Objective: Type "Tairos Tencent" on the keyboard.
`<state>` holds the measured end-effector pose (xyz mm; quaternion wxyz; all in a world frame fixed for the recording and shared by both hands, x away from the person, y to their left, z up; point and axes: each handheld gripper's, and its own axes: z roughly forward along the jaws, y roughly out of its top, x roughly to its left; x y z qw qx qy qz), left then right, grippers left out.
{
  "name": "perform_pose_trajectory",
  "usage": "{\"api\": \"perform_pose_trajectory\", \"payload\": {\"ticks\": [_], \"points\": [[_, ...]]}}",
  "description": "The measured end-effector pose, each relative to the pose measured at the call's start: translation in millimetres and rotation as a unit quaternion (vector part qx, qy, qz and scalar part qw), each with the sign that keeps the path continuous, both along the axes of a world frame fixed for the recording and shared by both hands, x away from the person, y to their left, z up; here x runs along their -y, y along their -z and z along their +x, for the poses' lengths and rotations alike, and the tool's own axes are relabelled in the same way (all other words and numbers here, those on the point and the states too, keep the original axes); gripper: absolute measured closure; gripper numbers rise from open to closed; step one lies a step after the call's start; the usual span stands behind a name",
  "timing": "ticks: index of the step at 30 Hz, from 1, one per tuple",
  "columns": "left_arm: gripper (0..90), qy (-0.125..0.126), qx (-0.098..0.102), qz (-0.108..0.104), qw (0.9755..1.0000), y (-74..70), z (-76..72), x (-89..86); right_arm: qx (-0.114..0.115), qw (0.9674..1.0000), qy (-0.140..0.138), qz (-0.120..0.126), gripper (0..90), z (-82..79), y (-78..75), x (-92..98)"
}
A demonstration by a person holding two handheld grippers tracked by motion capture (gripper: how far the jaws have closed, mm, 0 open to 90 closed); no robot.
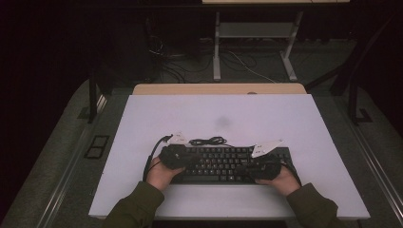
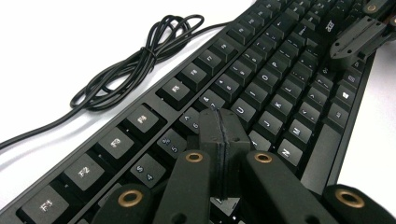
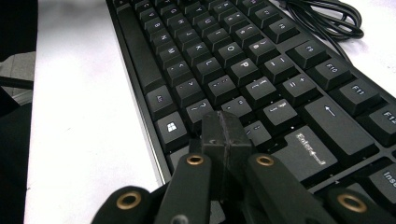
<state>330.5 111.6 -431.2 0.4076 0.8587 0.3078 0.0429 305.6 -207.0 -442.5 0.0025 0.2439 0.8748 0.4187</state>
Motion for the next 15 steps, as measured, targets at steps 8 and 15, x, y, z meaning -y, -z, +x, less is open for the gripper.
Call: {"api": "perform_pose_trajectory", "payload": {"ticks": [8, 15], "points": [[89.1, -0.003, -0.010, 0.004, 0.9999, 3.1, 0.6, 0.9, 0.000, 1.0000, 0.000, 0.000, 89.5, -0.1, 0.0, 0.0], [89.1, -0.005, -0.011, 0.006, 0.9999, 2.5, 1.0, -0.4, 0.000, 1.0000, 0.000, 0.000, 89.5, -0.2, 0.0, -0.1]]}}
